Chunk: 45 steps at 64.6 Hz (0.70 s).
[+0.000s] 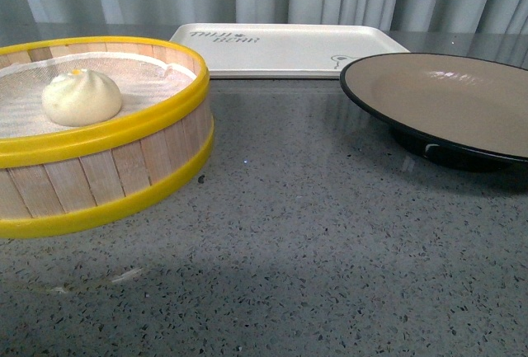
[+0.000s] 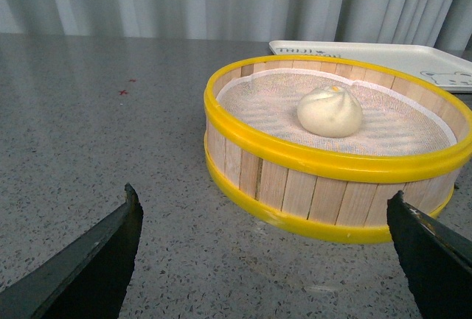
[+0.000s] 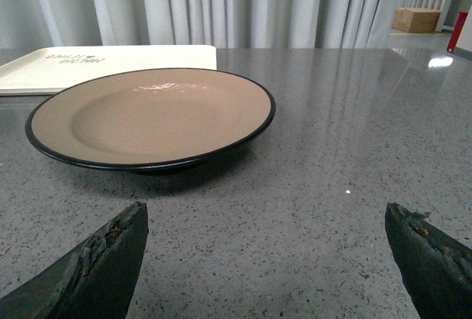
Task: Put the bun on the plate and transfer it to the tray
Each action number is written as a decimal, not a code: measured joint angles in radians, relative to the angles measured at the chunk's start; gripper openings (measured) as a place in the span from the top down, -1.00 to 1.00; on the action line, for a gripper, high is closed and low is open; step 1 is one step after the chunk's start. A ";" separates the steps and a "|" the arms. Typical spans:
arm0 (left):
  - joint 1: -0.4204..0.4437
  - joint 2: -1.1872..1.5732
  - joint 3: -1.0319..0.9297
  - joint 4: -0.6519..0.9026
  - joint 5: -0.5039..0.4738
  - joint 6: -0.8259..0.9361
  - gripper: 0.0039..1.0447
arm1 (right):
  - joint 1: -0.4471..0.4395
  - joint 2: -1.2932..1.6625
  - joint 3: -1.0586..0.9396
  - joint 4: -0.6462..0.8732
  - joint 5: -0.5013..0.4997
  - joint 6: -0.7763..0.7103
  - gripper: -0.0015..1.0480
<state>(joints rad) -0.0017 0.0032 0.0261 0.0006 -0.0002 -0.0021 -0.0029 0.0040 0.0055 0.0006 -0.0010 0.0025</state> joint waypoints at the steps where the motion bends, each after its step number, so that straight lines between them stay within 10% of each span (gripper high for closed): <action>1: 0.000 0.000 0.000 0.000 0.000 0.000 -0.88 | 0.000 0.000 0.000 0.000 0.000 0.000 -0.83; 45: 0.000 0.000 0.000 0.000 0.000 0.000 -0.88 | 0.000 0.000 0.000 0.000 0.000 0.000 -0.83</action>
<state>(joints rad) -0.0017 0.0032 0.0261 0.0006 -0.0002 -0.0021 -0.0029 0.0040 0.0055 0.0006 -0.0010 0.0021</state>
